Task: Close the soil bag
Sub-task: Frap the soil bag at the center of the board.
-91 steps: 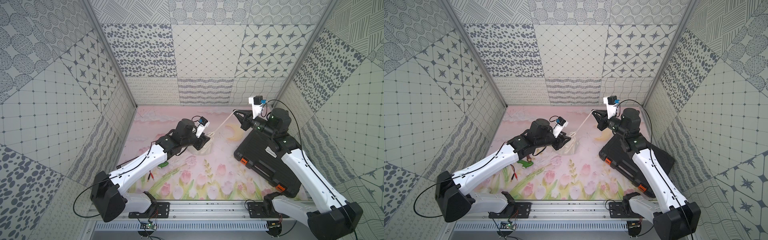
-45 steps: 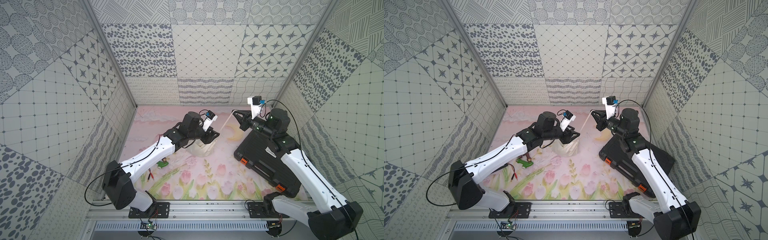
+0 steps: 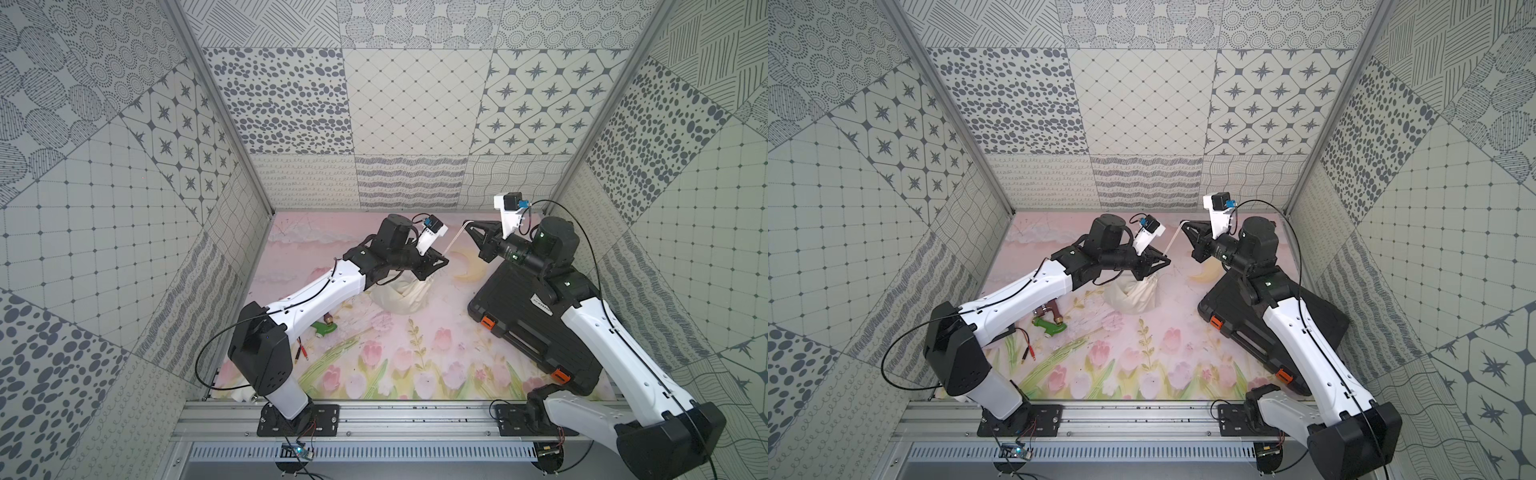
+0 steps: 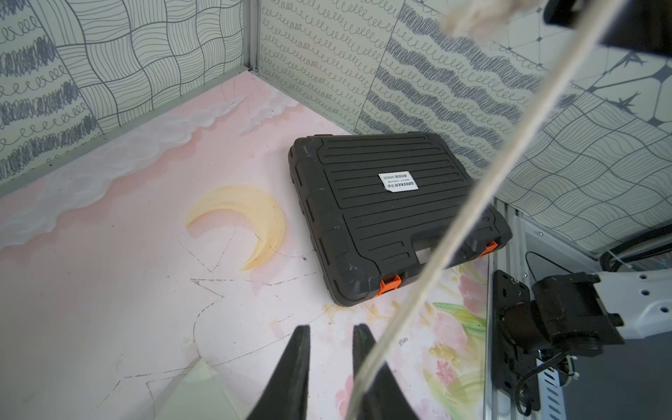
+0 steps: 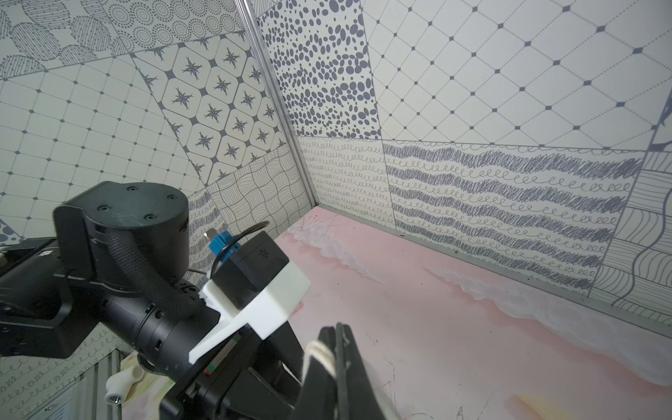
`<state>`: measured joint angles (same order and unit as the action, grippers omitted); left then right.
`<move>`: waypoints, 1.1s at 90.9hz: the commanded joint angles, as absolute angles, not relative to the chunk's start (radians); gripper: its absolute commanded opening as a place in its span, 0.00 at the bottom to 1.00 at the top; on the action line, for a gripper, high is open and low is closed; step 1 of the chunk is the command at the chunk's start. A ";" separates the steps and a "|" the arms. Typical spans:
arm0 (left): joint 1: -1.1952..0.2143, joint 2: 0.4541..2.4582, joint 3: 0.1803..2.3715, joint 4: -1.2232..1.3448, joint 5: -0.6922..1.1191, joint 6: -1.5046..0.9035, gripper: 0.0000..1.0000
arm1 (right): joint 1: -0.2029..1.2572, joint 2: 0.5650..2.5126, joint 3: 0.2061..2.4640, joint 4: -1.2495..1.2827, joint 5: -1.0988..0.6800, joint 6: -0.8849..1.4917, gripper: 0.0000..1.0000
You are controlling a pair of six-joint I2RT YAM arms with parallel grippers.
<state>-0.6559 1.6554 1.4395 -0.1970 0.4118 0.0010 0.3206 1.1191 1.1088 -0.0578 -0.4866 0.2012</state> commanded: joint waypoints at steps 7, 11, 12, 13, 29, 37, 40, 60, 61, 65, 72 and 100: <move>-0.628 1.686 1.437 -0.191 0.654 -0.003 0.13 | 0.326 1.114 1.131 -0.021 -0.470 0.175 0.00; -0.627 1.687 1.420 -0.200 0.665 0.001 0.11 | 0.327 1.114 1.137 -0.023 -0.466 0.169 0.00; -0.628 1.687 1.417 -0.203 0.667 0.002 0.11 | 0.327 1.115 1.138 -0.023 -0.465 0.166 0.00; -0.628 1.687 1.412 -0.209 0.669 0.002 0.10 | 0.326 1.115 1.141 -0.024 -0.463 0.164 0.00; -0.629 1.668 1.306 -0.306 0.649 0.032 0.03 | 0.320 1.144 1.208 -0.030 -0.446 0.120 0.00; -0.632 1.646 1.242 -0.339 0.618 0.033 0.00 | 0.307 1.175 1.264 -0.032 -0.447 0.118 0.00; -0.637 1.638 1.222 -0.355 0.606 0.040 0.00 | 0.303 1.188 1.286 -0.031 -0.443 0.119 0.00; -0.702 1.631 1.104 -0.438 0.524 0.042 0.00 | 0.277 1.275 1.411 -0.017 -0.415 0.140 0.00; -0.704 1.631 1.095 -0.435 0.523 0.038 0.00 | 0.277 1.279 1.414 -0.016 -0.411 0.141 0.00; -0.710 1.631 1.062 -0.415 0.524 0.017 0.01 | 0.273 1.290 1.425 -0.009 -0.398 0.146 0.00; -0.718 1.638 1.013 -0.394 0.527 -0.012 0.03 | 0.261 1.307 1.442 0.001 -0.385 0.165 0.00; -0.784 1.708 0.978 -0.486 0.398 -0.045 0.07 | 0.211 1.353 1.496 0.018 -0.366 0.214 0.00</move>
<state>-0.7284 1.6474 1.0267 0.1276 0.4263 -0.0212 0.2993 1.4006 1.3304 -0.5110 -0.5049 0.1650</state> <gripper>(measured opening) 0.069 0.047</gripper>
